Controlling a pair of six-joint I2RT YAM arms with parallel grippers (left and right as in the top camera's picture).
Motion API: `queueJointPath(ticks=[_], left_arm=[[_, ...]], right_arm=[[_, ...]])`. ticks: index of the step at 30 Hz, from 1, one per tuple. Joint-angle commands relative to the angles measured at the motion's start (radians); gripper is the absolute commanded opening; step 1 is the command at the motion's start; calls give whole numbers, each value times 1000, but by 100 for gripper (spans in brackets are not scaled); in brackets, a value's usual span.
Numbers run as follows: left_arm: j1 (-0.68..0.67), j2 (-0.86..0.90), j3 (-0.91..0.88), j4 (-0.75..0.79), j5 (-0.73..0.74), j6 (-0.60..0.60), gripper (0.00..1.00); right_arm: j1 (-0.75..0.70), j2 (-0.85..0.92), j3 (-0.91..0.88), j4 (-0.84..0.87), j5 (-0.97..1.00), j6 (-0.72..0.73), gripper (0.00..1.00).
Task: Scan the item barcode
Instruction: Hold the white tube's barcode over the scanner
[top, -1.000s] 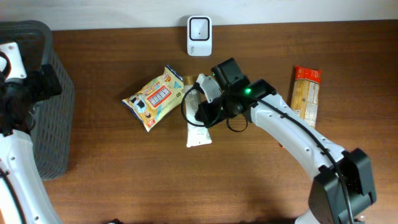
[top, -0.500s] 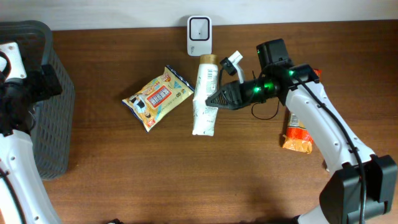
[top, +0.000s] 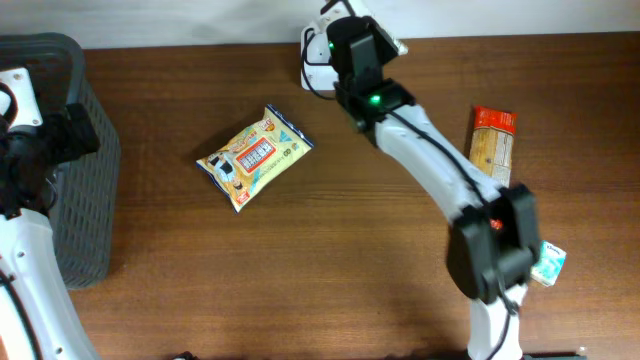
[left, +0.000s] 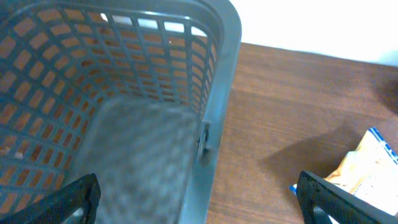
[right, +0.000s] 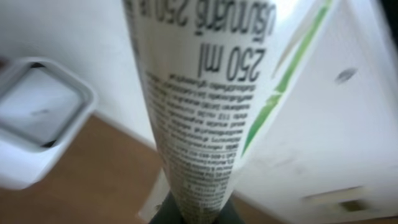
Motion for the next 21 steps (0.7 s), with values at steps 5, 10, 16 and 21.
queueJointPath(ticks=[5, 10, 16, 21], left_arm=[[5, -10, 5, -1, 8, 16, 99], [5, -10, 5, -1, 8, 16, 99], [5, -10, 5, -1, 8, 16, 99], [5, -10, 5, -1, 8, 16, 99]], right_arm=[[-8, 280, 27, 475, 105, -622, 4], [-10, 351, 27, 511, 1, -642, 4], [-29, 361, 27, 516, -5, -642, 4], [-28, 341, 27, 565, 48, -630, 4]])
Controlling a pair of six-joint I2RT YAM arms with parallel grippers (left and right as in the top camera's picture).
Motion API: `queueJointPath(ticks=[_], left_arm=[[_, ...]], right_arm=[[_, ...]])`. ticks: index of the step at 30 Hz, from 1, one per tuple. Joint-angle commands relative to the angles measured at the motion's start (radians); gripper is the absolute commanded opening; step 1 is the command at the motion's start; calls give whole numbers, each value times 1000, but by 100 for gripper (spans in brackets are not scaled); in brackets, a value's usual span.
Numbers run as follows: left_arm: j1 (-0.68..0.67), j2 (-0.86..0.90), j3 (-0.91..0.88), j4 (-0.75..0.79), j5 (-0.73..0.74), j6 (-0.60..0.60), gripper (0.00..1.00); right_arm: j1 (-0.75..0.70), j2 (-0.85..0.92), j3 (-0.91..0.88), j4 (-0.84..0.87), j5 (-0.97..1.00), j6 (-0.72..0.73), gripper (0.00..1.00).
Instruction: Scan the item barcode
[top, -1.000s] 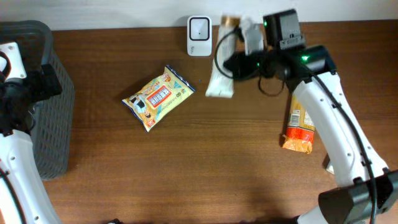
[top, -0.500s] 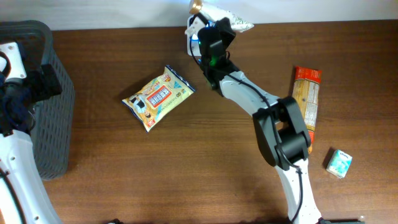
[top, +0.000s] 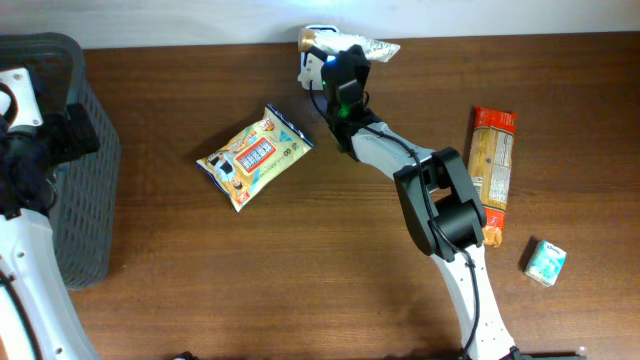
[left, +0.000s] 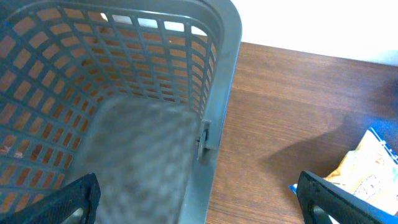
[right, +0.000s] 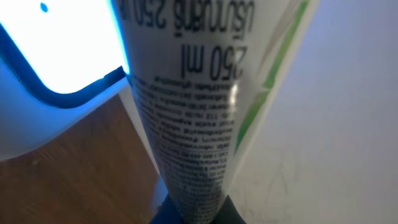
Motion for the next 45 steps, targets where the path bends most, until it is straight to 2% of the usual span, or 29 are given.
queueJointPath(ticks=[1, 4, 6, 8, 11, 12, 15, 17, 19, 24, 27, 31, 33, 34, 35, 37, 38, 39, 41, 45], left_arm=[[5, -10, 5, 1, 8, 17, 99], [5, -10, 5, 1, 8, 17, 99], [5, -10, 5, 1, 8, 17, 99], [5, -10, 5, 1, 8, 17, 99], [5, -10, 5, 1, 8, 17, 99], [5, -10, 5, 1, 8, 17, 99], [5, -10, 5, 1, 8, 17, 99], [5, -10, 5, 1, 8, 17, 99], [5, -10, 5, 1, 8, 17, 99], [5, -10, 5, 1, 8, 17, 99], [5, -10, 5, 1, 8, 17, 99], [5, -10, 5, 1, 8, 17, 99], [5, -10, 5, 1, 8, 17, 99], [5, -10, 5, 1, 8, 17, 99], [5, -10, 5, 1, 8, 17, 99], [5, -10, 5, 1, 8, 17, 99], [5, -10, 5, 1, 8, 17, 99], [5, -10, 5, 1, 8, 17, 99], [5, -10, 5, 1, 8, 17, 99], [5, -10, 5, 1, 8, 17, 99]], right_arm=[[-2, -47, 29, 52, 53, 50, 4], [-3, -160, 29, 0, 119, 216, 4], [-3, -258, 29, -167, 124, 334, 4], [-10, -386, 29, -431, 69, 605, 4], [-33, -518, 29, -761, -75, 835, 4], [-56, -573, 29, -945, -173, 999, 4], [-124, -623, 29, -1266, -467, 1313, 4], [-217, -610, 14, -1556, -650, 1357, 4], [-281, -589, -63, -1656, -693, 1356, 4], [-464, -579, -351, -1553, -693, 1365, 4], [-564, -579, -393, -1535, -694, 1375, 4], [-625, -579, -393, -1536, -694, 1382, 4], [-623, -579, -385, -1540, -761, 1381, 40], [-623, -579, -356, -1566, -821, 1363, 45], [-623, -581, -300, -1609, -869, 1363, 63], [-588, -583, -103, -1747, -1009, 1363, 72], [-566, -583, -66, -1762, -1027, 1363, 74], [-535, -583, -42, -1763, -1040, 1363, 84], [-426, -577, -37, -1706, -1116, 1363, 96], [-116, -524, -37, -1439, -1123, 1363, 98]])
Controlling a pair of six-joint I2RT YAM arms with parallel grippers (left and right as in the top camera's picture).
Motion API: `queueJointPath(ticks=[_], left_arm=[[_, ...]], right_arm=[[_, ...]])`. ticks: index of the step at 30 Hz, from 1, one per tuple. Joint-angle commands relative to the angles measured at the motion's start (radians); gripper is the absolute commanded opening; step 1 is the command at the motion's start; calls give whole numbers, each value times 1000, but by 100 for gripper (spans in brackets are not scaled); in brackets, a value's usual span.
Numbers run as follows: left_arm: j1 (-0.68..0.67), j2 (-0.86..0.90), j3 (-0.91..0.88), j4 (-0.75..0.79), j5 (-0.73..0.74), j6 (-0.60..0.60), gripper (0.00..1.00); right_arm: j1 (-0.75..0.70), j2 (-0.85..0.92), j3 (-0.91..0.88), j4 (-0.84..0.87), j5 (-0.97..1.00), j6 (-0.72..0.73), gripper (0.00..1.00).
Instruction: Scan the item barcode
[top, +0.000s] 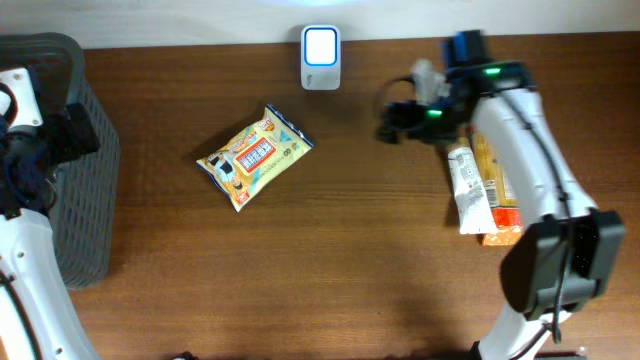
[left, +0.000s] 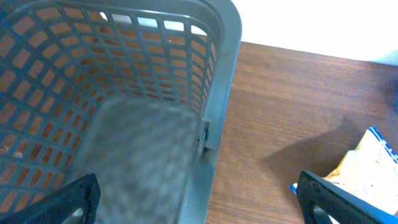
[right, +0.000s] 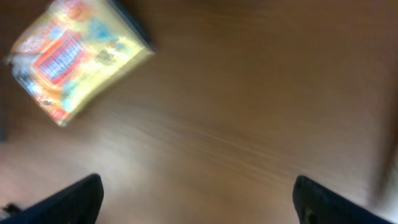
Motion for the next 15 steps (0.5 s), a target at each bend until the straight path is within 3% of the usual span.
queueJointPath(ticks=[1, 3, 5, 10, 15], left_arm=[[5, -10, 5, 1, 8, 16, 99], [5, -10, 5, 1, 8, 16, 99], [5, -10, 5, 1, 8, 16, 99], [5, -10, 5, 1, 8, 16, 99], [5, -10, 5, 1, 8, 16, 99]], right_arm=[[272, 72, 7, 222, 56, -4, 100], [482, 161, 7, 420, 343, -72, 99], [586, 220, 7, 531, 504, -115, 99], [694, 358, 7, 740, 570, -282, 99], [715, 440, 7, 786, 626, -292, 99]])
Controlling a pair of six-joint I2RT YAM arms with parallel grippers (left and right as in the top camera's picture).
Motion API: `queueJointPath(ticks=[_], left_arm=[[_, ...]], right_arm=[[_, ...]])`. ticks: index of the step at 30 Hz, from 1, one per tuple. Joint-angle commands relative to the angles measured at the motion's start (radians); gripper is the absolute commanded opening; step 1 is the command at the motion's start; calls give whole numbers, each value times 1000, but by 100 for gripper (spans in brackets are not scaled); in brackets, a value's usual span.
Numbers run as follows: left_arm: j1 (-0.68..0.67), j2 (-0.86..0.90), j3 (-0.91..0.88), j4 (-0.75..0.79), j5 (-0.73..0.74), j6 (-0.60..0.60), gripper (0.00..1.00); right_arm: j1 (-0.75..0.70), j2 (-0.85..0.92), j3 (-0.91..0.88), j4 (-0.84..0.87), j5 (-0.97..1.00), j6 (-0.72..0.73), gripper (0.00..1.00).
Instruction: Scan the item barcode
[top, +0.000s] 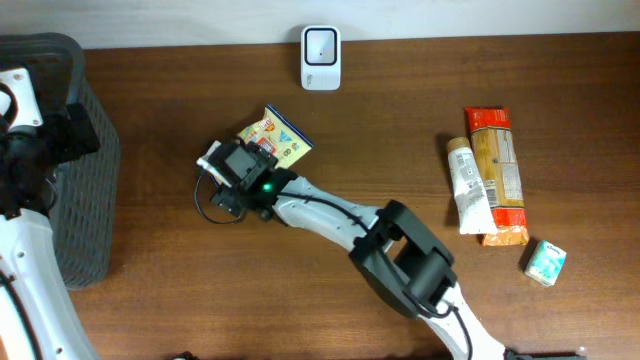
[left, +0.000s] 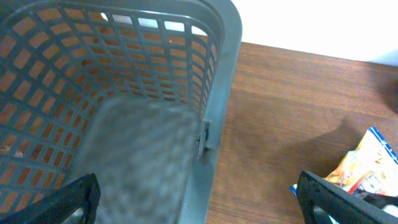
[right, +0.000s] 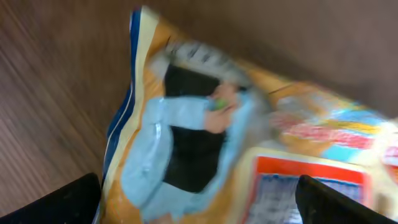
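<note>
A yellow snack bag (top: 279, 139) lies left of the table's middle. My right gripper (top: 234, 172) is low over its near-left end and covers that part of it. In the right wrist view the bag (right: 249, 143) fills the frame, and the right gripper (right: 199, 200) stands open just above it, one finger near each lower corner. The white scanner (top: 320, 45) stands at the far edge. My left gripper (left: 199, 202) is open beside the basket, and the bag's corner (left: 364, 174) shows at the right of its view.
A grey mesh basket (top: 75, 160) stands at the left edge. At the right lie a white tube (top: 463, 190), an orange packet (top: 497, 175) and a small teal box (top: 546, 262). The right arm reaches across the table's middle.
My right gripper, open then as now, has moved from the right side near the tube to just over the snack bag at the left of centre. The left arm has not moved.
My right gripper held the white tube at the scanner. Then the scanner's window was lit with the tube in front of it. Later the tube lay beside the orange packet and the gripper was open. Now the gripper is over the snack bag.
</note>
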Motion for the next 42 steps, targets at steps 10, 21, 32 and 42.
queueJointPath(ticks=[10, 21, 32, 42], left_arm=[[5, -10, 5, 2, 8, 17, 99], [5, -10, 5, 2, 8, 17, 99], [5, -10, 5, 2, 8, 17, 99], [5, -10, 5, 2, 8, 17, 99]], right_arm=[[10, 1, 6, -113, 138, 56, 4], [-79, -584, 6, -678, -632, 432, 4], [-240, -177, -23, -880, -840, 115, 72], [-197, 24, -26, -836, -992, -16, 77]])
